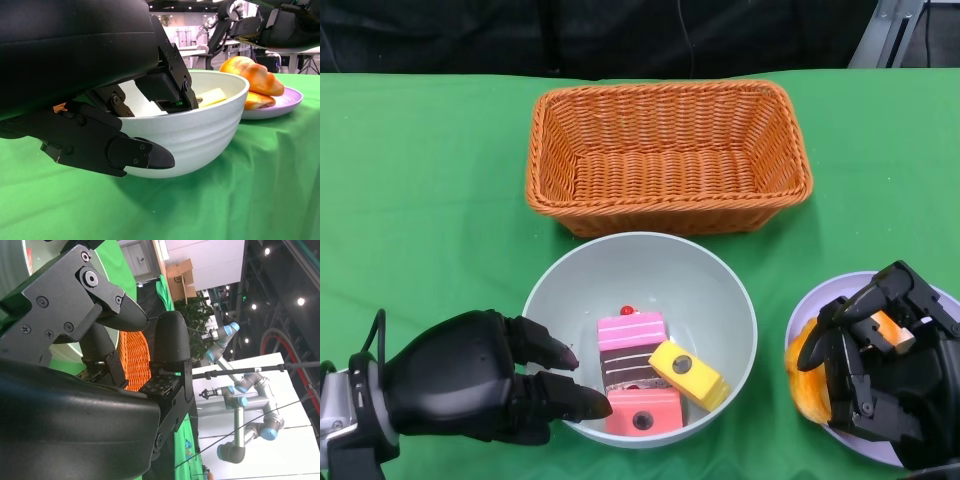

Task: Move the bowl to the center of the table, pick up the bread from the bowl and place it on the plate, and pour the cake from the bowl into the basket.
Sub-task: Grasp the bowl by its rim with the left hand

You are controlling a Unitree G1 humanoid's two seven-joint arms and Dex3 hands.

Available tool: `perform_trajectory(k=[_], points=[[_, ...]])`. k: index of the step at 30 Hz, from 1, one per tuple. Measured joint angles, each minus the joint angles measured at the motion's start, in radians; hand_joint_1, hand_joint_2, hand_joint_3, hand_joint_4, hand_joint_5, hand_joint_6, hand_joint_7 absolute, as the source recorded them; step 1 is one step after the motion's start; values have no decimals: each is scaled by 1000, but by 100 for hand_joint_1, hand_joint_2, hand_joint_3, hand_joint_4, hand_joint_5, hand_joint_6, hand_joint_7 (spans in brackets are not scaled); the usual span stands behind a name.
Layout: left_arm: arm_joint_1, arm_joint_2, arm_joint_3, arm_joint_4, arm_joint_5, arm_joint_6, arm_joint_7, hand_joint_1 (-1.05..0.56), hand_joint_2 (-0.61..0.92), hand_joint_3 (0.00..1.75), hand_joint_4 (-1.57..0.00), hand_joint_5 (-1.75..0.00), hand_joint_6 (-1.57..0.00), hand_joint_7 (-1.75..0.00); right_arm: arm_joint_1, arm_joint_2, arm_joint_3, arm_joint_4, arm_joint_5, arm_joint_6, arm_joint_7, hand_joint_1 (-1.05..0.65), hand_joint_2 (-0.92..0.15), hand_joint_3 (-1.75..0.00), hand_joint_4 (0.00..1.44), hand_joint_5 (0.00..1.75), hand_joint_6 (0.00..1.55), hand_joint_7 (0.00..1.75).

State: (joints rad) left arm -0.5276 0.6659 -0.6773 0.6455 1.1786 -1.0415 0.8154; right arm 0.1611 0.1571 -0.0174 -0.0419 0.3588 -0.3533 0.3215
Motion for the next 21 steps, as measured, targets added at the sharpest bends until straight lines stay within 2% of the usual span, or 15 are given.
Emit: perform_trajectory(k=[19,21], points=[[6,-18,13,-8,-20,114,-25,-36,92,10,-93,-19,-91,-6,9,1,30,0,-11,-11,-7,-16,-41,-130,76,174,61,151],[3,-18,12,-2,-20,115,-29,-36,92,11,-70,-67,-93,-6,10,1,32,0,-10,-10,-8,-17,-40,-132,77,173,60,151]])
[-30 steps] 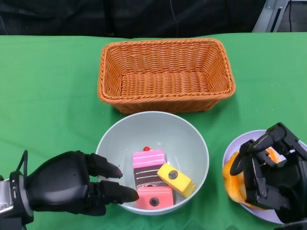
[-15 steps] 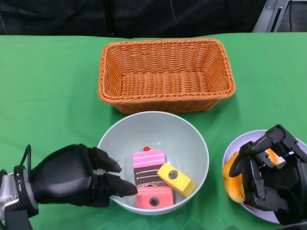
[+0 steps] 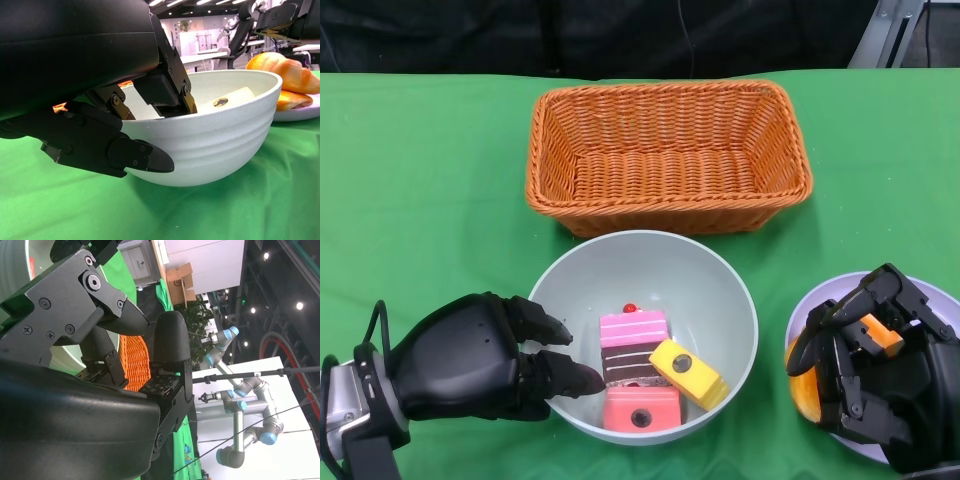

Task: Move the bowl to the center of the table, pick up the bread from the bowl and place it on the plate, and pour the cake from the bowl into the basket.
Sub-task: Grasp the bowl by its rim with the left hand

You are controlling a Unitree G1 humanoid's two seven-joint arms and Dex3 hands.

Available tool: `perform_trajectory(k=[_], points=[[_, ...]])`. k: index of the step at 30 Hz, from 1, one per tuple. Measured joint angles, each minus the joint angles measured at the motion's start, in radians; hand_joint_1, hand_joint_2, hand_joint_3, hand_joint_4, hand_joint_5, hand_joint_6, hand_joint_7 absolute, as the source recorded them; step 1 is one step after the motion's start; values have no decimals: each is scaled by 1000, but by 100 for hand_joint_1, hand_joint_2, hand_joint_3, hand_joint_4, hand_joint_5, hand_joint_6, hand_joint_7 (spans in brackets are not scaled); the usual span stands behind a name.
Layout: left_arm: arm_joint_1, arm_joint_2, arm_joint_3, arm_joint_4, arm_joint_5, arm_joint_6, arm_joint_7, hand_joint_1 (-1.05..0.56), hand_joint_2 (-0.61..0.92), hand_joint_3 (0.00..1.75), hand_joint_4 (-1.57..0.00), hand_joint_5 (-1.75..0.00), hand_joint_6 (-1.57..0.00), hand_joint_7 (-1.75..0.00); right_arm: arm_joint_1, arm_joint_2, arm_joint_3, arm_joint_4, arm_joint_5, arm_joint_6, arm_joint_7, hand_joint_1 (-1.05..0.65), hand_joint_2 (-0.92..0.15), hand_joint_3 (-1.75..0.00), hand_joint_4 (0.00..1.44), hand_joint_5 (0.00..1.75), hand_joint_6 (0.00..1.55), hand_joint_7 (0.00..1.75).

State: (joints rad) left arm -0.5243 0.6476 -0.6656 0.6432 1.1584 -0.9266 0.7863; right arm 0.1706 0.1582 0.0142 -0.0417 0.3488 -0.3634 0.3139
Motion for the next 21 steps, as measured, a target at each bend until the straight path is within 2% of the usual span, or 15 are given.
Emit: perform_trajectory(k=[1,4,21], points=[[-3,0,-1,4,0,0,-1,-36,92,11,-61,-86,-93,-6,0,0,0,0,-1,0,0,-18,-40,-132,77,173,60,151],[-18,0,-7,16,4,-1,-13,-37,92,10,-52,-104,-94,-6,0,-1,0,0,-1,0,0,-17,-40,-132,76,174,61,152],[-55,-12,-45,54,10,16,-36,-40,92,8,-54,-95,-94,-4,0,5,3,10,0,-5,0,-20,-40,-132,76,175,60,152]])
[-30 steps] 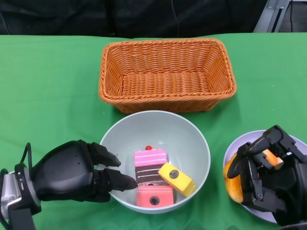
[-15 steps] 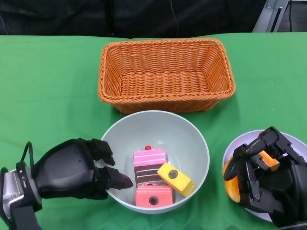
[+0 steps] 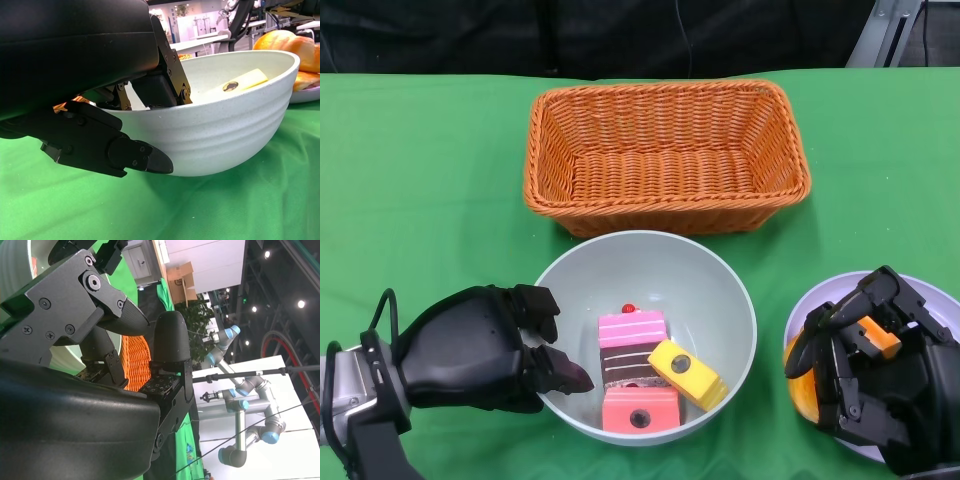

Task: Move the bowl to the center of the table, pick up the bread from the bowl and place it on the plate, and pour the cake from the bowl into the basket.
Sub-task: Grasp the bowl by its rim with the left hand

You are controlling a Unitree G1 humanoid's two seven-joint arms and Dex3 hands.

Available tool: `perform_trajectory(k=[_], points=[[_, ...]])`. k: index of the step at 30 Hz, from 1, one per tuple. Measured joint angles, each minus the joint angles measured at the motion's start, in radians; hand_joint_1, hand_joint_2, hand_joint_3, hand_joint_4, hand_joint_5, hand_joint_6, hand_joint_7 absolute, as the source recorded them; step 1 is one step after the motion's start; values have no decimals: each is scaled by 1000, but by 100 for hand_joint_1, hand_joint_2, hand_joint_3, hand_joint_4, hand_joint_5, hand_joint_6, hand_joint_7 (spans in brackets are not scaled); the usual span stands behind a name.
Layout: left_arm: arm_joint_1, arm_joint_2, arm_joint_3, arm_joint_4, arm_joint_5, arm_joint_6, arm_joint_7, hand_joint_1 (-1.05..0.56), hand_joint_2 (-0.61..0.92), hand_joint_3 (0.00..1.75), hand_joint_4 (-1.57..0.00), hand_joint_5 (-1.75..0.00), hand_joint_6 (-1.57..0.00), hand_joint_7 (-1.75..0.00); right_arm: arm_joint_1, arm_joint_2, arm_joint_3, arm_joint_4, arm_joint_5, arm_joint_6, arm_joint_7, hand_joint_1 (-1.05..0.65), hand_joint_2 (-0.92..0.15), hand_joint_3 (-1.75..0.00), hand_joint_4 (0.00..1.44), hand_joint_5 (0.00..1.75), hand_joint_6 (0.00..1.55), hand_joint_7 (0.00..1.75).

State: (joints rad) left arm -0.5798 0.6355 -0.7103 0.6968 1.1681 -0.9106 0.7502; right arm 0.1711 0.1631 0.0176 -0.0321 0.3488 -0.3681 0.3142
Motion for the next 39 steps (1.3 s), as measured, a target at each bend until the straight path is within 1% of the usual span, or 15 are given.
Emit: perform_trajectory(k=[4,9,13,17,23,31,34,36,39], points=[[-1,-12,-12,9,6,0,2,-40,92,7,-53,-94,-93,-3,0,2,0,0,0,-4,-1,-19,-39,-131,78,173,63,150],[-1,-29,-29,16,7,1,3,-40,92,11,-53,-90,-93,-3,0,2,-1,0,4,-4,0,-18,-40,-132,76,174,61,151],[-4,-39,-40,26,7,1,3,-41,92,9,-54,-92,-93,-3,0,2,-1,0,5,-4,0,-18,-41,-131,76,174,61,151],[-7,-54,-48,40,7,2,3,-41,92,8,-54,-93,-93,-3,1,2,-1,0,5,-4,-3,-18,-41,-132,76,175,60,151],[-17,-77,-69,66,7,3,3,-43,92,14,-49,-104,-93,-4,2,2,-1,0,4,-4,-8,-19,-37,-135,77,175,60,154],[-27,-84,-83,70,8,23,0,-42,92,21,-51,-106,-96,-6,6,2,0,0,5,-4,-8,-21,-36,-135,76,175,59,154],[-29,-87,-84,70,6,28,-17,-41,92,21,-51,-104,-97,-7,6,2,-1,0,6,-5,-7,-21,-36,-134,77,175,59,154],[-31,-89,-84,69,5,31,-24,-40,92,21,-55,-100,-98,-9,6,2,-1,0,5,-6,-7,-22,-36,-134,77,175,60,154],[-31,-89,-84,63,5,44,-38,-41,92,24,-57,-100,-99,-11,7,3,-1,1,4,-11,-8,-23,-37,-133,76,175,59,155]])
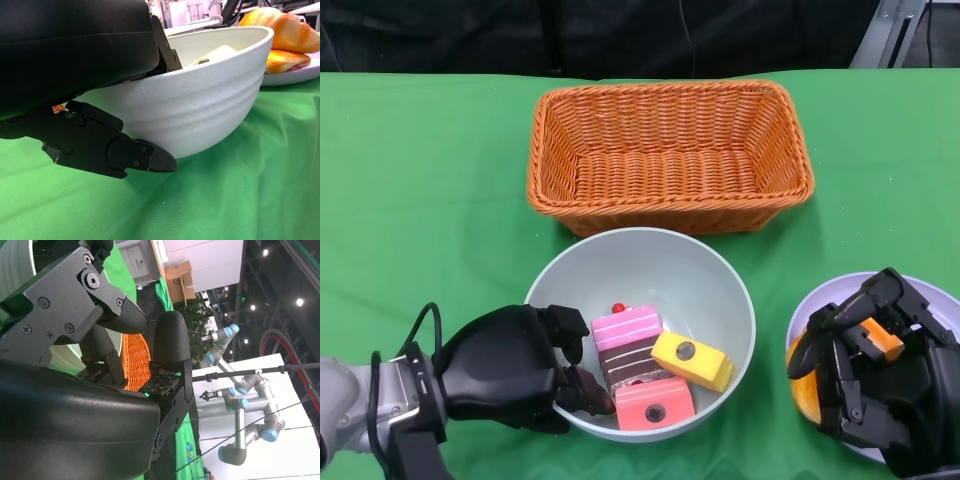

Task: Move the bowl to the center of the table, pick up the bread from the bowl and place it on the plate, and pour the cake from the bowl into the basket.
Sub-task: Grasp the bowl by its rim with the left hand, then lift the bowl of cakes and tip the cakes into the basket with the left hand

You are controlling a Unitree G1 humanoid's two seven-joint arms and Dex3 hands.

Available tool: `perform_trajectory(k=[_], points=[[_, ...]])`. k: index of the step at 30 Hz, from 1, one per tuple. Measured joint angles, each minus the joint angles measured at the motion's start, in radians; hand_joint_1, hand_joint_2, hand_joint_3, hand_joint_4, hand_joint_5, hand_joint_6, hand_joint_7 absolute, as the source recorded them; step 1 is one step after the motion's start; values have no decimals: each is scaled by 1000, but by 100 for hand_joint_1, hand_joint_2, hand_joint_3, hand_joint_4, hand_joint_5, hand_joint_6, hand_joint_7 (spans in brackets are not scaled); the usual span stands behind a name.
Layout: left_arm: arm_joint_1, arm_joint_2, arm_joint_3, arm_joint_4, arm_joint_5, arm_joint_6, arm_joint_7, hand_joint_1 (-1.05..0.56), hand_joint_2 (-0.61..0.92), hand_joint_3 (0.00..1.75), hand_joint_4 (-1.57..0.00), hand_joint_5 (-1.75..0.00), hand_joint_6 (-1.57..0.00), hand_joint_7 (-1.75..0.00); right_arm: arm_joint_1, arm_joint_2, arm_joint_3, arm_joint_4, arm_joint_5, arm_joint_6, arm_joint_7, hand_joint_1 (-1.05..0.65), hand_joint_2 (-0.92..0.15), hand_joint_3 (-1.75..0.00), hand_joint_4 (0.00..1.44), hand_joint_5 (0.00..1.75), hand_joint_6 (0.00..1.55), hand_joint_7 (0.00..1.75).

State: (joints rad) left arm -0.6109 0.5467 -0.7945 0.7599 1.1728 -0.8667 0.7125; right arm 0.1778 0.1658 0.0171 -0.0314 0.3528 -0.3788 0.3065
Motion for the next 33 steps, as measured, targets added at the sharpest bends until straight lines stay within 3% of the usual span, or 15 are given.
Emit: perform_trajectory(k=[14,17,18,19,23,25,28,33], points=[[-2,-14,2,-4,-41,14,-66,-38,92,17,-63,-95,-98,-15,5,1,0,3,1,0,-1,-20,-38,-134,76,175,59,154],[-6,-30,-10,32,-31,12,1,-35,92,10,-59,-136,-102,-20,7,1,0,3,1,0,-1,-19,-38,-135,76,175,59,154],[-8,-37,-18,46,-26,11,34,-34,92,9,-56,-150,-103,-24,7,1,0,3,1,0,-1,-19,-38,-134,76,175,59,154],[-10,-44,-25,59,-17,9,66,-33,92,9,-52,-163,-96,-41,7,1,1,3,1,0,-1,-20,-38,-134,76,175,59,155],[-22,-62,-57,107,14,-11,177,-30,92,15,-49,-170,-69,-96,8,1,1,3,1,0,-1,-19,-39,-135,76,175,58,155],[-29,-70,-71,131,33,-18,237,-28,92,17,-49,-174,-63,-110,7,1,1,5,2,0,0,-19,-39,-135,76,175,58,155],[-33,-84,-91,165,51,-27,327,-26,92,13,-49,-175,-61,-114,7,1,1,5,2,0,1,-20,-39,-134,76,175,58,155],[-43,-92,-112,206,75,-35,451,-26,92,12,-49,-175,-65,-107,7,2,1,5,0,0,-3,-20,-39,-135,76,175,58,155]])
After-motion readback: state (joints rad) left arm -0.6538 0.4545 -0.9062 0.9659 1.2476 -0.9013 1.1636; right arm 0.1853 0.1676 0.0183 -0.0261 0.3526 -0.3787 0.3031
